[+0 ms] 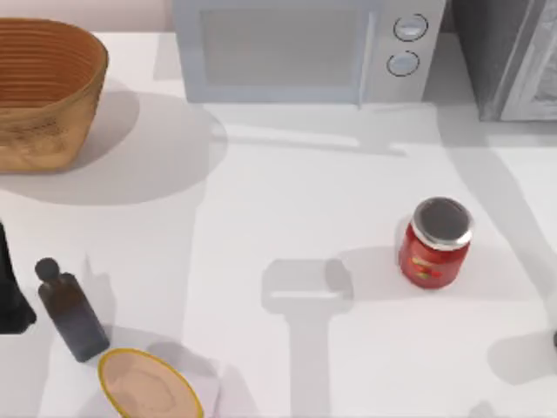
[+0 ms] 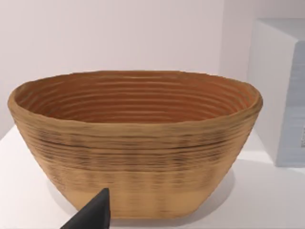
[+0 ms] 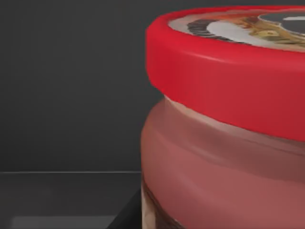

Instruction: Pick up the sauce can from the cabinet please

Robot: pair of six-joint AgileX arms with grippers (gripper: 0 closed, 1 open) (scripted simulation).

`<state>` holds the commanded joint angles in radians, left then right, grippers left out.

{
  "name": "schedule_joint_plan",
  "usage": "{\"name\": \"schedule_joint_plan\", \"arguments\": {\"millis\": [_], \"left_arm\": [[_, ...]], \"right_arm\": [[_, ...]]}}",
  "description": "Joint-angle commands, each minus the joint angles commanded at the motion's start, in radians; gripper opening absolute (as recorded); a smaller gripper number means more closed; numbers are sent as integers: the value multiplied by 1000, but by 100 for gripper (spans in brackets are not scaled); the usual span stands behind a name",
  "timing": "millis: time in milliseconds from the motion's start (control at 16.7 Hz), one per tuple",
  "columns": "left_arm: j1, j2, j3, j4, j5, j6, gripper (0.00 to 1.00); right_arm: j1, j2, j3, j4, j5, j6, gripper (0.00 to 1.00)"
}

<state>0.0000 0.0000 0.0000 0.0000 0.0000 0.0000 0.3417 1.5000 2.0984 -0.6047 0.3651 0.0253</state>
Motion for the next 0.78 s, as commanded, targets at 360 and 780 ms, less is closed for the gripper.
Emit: {"name": "schedule_joint_plan", "arguments": {"millis": [360, 780], "left_arm": [[0, 0, 0, 0, 0, 0, 100], [0, 0, 0, 0, 0, 0, 100]], "right_arm": [[109, -168, -6, -167, 106, 0, 0], [87, -213, -65, -142, 61, 4, 0]]}}
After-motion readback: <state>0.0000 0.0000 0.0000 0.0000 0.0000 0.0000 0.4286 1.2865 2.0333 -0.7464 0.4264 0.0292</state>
